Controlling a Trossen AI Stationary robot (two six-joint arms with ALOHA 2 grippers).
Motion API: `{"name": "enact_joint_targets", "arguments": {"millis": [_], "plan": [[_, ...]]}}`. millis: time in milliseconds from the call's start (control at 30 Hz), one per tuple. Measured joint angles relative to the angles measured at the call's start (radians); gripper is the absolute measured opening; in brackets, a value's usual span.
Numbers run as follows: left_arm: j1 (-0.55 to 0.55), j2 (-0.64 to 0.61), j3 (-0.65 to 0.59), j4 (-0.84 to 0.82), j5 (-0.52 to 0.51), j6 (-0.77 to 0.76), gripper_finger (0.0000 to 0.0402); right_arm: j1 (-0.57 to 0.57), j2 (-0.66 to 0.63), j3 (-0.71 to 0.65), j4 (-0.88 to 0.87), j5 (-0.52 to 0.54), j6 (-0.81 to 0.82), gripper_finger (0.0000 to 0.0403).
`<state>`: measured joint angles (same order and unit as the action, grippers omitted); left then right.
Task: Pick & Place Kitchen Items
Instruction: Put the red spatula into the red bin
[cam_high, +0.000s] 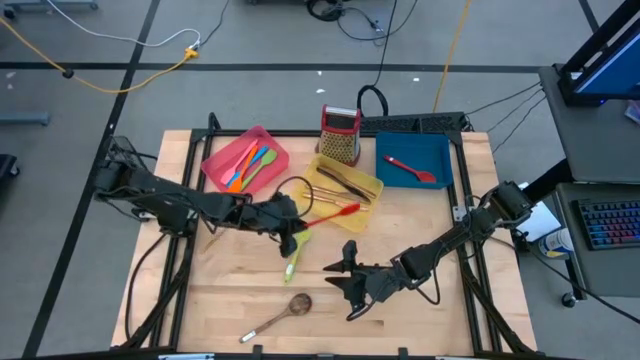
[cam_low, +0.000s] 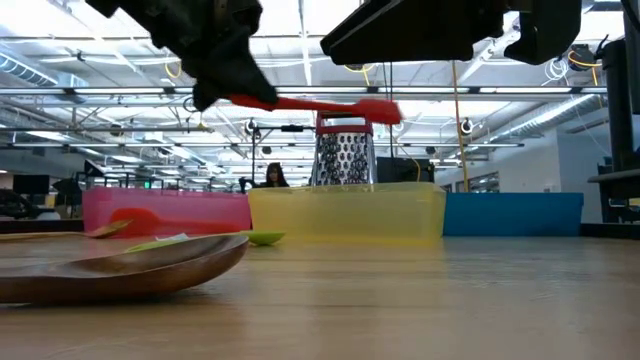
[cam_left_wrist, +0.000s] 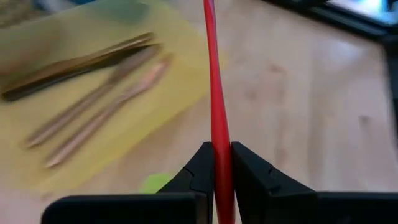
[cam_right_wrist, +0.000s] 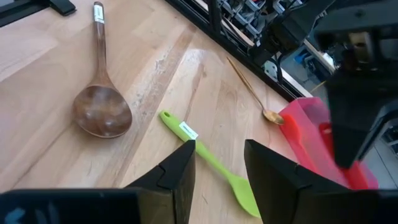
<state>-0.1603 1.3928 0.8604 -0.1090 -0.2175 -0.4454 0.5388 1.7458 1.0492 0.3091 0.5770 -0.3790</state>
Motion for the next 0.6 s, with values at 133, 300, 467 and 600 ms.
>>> {"name": "enact_joint_targets", "arguments": {"millis": [133, 300, 467, 600], "plan": [[0.019, -0.073, 0.0, -0.144, -0.078, -0.006, 0.0041, 0.0, 0.0, 0.0, -0.001, 0.0, 0.0, 0.013], [0.034, -0.156, 0.0, -0.273, -0.185, -0.014, 0.004, 0.0, 0.0, 0.0, -0.003, 0.0, 0.0, 0.013], [0.06, -0.219, 0.0, -0.386, -0.206, -0.041, 0.0036, 0.0, 0.0, 0.0, -0.004, 0.0, 0.0, 0.013], [0.083, -0.243, 0.0, -0.514, -0.269, -0.077, 0.0042, 0.0, 0.0, 0.0, -0.001, 0.0, 0.0, 0.013]]}}
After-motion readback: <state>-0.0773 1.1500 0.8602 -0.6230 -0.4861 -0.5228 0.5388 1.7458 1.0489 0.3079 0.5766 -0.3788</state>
